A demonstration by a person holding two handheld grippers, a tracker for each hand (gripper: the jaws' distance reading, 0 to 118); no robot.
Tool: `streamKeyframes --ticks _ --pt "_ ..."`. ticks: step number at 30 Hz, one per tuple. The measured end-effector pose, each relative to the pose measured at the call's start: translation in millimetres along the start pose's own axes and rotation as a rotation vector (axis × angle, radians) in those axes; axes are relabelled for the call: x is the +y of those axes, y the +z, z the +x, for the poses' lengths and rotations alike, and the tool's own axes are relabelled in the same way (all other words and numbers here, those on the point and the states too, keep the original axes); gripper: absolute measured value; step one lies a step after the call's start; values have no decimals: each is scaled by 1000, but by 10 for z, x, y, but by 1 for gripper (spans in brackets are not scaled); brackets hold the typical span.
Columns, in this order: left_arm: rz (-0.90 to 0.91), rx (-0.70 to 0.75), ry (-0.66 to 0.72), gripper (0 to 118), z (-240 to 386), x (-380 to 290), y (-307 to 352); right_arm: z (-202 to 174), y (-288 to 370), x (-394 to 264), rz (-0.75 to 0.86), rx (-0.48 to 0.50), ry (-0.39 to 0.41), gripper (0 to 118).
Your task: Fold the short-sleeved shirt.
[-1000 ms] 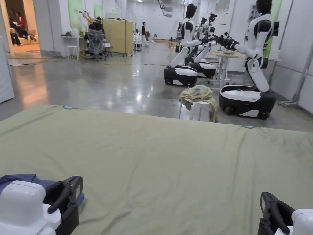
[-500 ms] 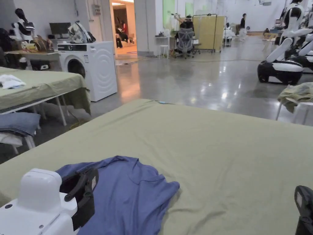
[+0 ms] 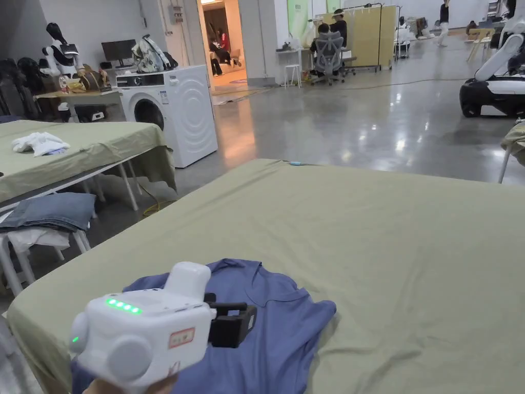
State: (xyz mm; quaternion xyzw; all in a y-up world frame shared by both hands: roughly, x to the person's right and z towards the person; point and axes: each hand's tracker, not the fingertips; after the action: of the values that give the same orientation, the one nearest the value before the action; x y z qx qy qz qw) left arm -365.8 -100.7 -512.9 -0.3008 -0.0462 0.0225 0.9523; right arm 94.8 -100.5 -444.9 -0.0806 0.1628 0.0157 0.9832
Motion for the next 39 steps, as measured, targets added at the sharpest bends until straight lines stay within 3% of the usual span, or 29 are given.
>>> streamKeyframes --ticks 6,12,16,20,22,23,24,29,33,39 --pt "-222 27 32 68 -394 165 -1265 187 -58 -139 -82 -53 -10 0" --pt "-404 38 174 68 -707 43 -2055 336 -149 -293 -164 -78 -16 0" --pt "-378 45 183 66 -661 76 -1974 382 -170 -384 -197 -74 -37 0" --pt "-380 104 64 63 -479 47 -2021 403 -168 -462 -221 -56 -79 0" --pt "-355 74 72 47 -423 64 -1980 395 -139 -481 -222 -52 -77 0" --pt "-356 150 59 21 -401 61 -1989 403 -122 -483 -223 -48 -76 0" --pt "-368 109 94 5 -431 49 -2004 406 -106 -479 -225 -47 -75 0" --pt "-226 66 315 4 -631 212 -1684 457 80 -438 -210 -50 -38 0" --pt "-97 145 200 4 -608 868 -1287 551 225 -424 -201 -68 -30 0" --pt "134 185 71 4 -362 2059 -714 745 416 -456 -146 -146 -124 0"
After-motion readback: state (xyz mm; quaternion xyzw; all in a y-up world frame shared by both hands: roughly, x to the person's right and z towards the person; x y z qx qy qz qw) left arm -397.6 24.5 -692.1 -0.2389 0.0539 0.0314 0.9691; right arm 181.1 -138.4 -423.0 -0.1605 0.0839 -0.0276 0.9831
